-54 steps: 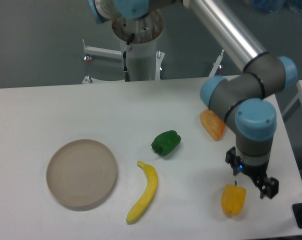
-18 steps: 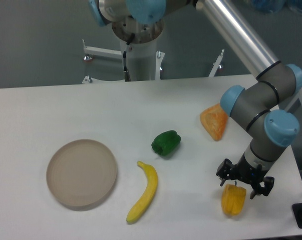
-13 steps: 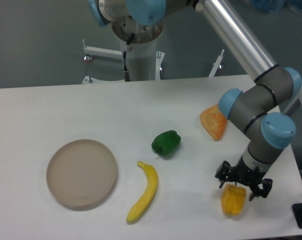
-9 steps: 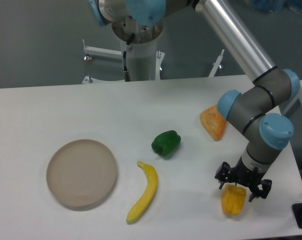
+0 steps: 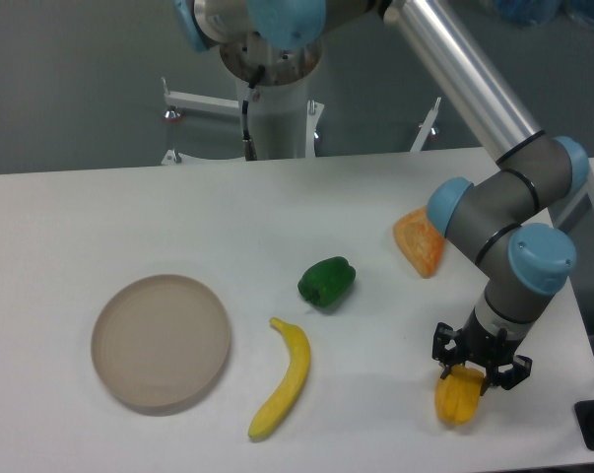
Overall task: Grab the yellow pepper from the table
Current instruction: 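Lift the grasped yellow pepper up off the table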
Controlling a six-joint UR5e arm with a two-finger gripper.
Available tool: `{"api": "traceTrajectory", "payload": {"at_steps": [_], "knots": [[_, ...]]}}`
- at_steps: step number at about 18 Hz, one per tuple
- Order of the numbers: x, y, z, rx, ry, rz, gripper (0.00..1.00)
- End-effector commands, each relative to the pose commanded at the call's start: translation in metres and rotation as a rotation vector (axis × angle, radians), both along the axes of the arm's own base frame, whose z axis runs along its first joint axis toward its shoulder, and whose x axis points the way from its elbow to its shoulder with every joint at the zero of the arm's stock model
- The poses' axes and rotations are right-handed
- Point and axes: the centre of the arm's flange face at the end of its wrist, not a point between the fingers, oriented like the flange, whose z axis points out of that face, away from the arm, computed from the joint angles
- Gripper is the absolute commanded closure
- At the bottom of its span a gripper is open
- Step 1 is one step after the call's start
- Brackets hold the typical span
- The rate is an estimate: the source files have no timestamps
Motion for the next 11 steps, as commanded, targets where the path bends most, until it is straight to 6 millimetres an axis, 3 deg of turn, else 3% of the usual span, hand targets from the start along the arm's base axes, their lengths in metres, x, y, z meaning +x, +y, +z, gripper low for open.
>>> {"api": "traceTrajectory", "payload": {"at_steps": [3,7,9,11], "knots": [[0.002,-0.002,0.022,0.016,0.019,-0.003,0.45],[0.023,-0.023,0.091,0.04,0.081,-0.032,0.45],[0.039,-0.035,0.111,0.035,0.092,-0.041,0.45],[0.052,-0.049,0.119,-0.01,0.095,-0.074,0.45]]}}
